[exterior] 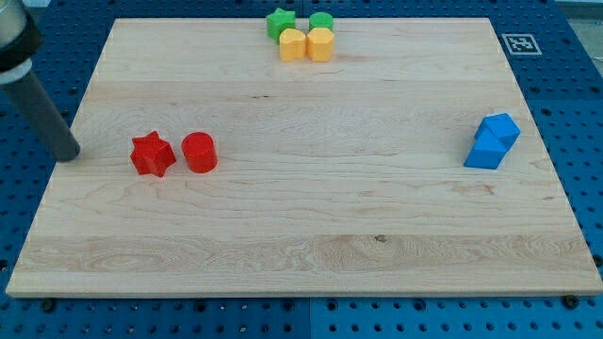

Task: Place the red star above the red circle

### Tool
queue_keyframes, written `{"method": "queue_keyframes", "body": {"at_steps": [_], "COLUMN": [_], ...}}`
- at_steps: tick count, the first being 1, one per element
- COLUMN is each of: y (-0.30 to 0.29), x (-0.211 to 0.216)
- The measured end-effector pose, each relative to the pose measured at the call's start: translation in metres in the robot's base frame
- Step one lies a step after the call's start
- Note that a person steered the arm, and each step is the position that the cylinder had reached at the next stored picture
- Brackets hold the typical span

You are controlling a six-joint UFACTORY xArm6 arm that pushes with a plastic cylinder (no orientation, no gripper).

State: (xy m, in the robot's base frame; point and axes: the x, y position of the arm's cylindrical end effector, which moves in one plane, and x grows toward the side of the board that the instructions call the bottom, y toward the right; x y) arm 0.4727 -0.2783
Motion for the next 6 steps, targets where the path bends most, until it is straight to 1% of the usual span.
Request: {"method": "queue_keyframes", "body": {"at_steps": [1,2,3,4,5,6], "y": [0.080,0.152,0.150,0.086,0.063,0.092], "x": [-0.011,-0.051,-0.060,-0.051,-0.016,0.021]}}
